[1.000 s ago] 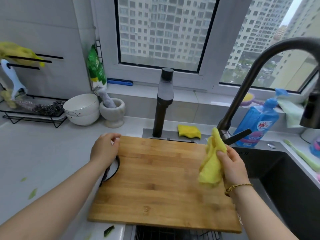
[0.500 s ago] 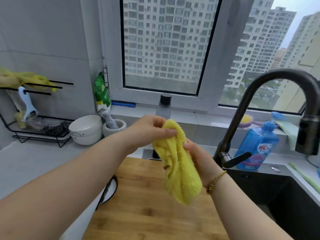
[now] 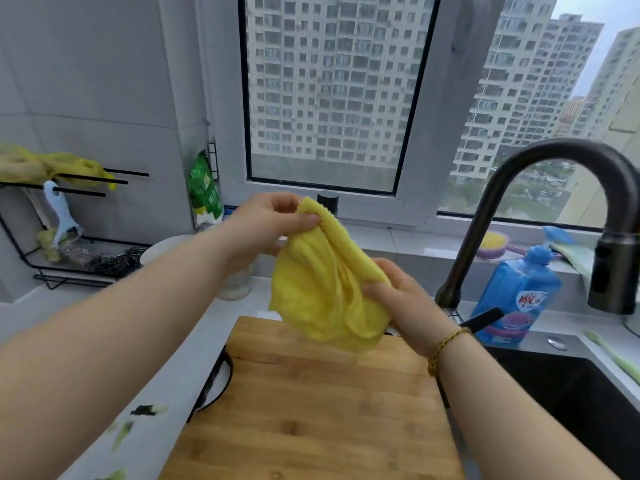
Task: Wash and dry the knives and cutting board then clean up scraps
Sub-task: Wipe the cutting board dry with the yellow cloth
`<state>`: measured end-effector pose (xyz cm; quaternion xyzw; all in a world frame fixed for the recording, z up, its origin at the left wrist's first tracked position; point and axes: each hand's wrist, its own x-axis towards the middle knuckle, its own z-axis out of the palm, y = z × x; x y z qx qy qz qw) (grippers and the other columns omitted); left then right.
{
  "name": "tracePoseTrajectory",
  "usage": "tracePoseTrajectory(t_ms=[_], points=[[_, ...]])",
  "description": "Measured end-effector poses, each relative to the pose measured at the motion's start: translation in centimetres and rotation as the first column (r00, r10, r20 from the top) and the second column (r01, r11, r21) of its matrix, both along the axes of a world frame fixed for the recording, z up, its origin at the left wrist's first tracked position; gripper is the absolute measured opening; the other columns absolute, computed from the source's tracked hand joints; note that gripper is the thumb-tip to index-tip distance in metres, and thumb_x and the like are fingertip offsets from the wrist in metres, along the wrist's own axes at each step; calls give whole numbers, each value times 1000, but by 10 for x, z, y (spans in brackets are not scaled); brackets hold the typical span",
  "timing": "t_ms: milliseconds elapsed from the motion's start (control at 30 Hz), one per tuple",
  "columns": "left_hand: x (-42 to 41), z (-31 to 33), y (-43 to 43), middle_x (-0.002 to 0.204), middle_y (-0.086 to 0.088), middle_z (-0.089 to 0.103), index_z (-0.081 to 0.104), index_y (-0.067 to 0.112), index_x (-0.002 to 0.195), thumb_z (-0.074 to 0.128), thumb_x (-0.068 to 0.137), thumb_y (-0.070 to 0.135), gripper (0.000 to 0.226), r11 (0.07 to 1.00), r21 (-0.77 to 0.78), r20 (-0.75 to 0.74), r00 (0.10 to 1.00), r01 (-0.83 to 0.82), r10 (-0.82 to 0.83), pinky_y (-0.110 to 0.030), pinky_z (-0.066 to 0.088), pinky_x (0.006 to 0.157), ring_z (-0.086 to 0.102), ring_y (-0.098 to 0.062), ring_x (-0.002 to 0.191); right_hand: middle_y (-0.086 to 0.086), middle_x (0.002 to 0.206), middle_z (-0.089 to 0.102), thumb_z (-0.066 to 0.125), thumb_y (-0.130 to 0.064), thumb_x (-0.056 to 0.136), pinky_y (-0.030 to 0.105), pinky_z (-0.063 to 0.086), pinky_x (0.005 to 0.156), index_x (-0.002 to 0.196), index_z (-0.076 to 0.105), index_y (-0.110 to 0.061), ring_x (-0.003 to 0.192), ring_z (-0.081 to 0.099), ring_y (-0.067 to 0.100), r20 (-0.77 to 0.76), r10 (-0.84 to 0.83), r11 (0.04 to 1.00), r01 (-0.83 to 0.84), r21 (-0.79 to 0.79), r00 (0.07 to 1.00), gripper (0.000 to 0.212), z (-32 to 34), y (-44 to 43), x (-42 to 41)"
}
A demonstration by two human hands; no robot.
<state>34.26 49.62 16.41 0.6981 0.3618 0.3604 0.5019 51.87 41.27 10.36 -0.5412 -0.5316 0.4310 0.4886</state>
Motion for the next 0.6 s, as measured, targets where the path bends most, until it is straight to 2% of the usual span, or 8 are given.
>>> tracePoseTrajectory(t_ms=[133, 267, 367, 467, 533, 600], points=[[3, 13, 28, 85, 2, 63, 59, 18, 87, 55, 90, 13, 8, 997, -79, 40, 999, 2, 1, -28, 53, 68, 61, -12, 78, -2, 96, 60, 47, -14, 93, 40, 48, 88, 92, 57, -27, 93, 57, 20, 74, -36, 999, 34, 28, 997, 16, 27, 32, 9], [10, 23, 61, 84, -2, 59, 56, 16, 84, 50, 90, 5, 14, 989, -133, 71, 995, -56, 66, -22, 55, 55, 59, -15, 74, 1, 97, 59, 50, -12, 92, 45, 47, 91, 102, 56, -22, 99, 55, 25, 124, -108, 994, 107, 19, 986, 16, 52, 71, 14], [15, 30, 78, 82, -3, 56, 54, 14, 83, 48, 89, 5, 12, 979, -153, 122, 981, -133, 152, -21, 52, 51, 56, -15, 69, 1, 94, 58, 49, -12, 92, 39, 49, 85, 92, 56, -22, 96, 55, 24, 103, -93, 996, 92, 15, 990, 12, 68, 91, 14], [18, 36, 94, 81, -4, 55, 55, 9, 91, 48, 89, 6, 8, 973, -149, 129, 972, -176, 196, -16, 49, 42, 55, -14, 64, 3, 97, 56, 50, -12, 91, 34, 49, 83, 92, 55, -18, 95, 53, 21, 280, -125, 992, 123, 24, 952, 7, 76, 109, 12], [18, 32, 102, 80, -4, 55, 54, 7, 100, 49, 89, 4, 12, 967, -141, 133, 964, -212, 231, -15, 48, 41, 57, -11, 59, -2, 85, 53, 51, -10, 90, 25, 44, 71, 98, 55, -15, 87, 51, 16, 359, -165, 986, 146, 81, 919, 10, 75, 119, 11], [17, 27, 107, 83, -5, 57, 56, 9, 97, 51, 88, 3, 12, 971, -77, 149, 961, -225, 234, -15, 51, 47, 59, -10, 62, -5, 78, 50, 51, -8, 89, 17, 40, 63, 102, 58, -12, 76, 48, 11, 396, -241, 967, 182, 180, 886, 16, 70, 128, 12]])
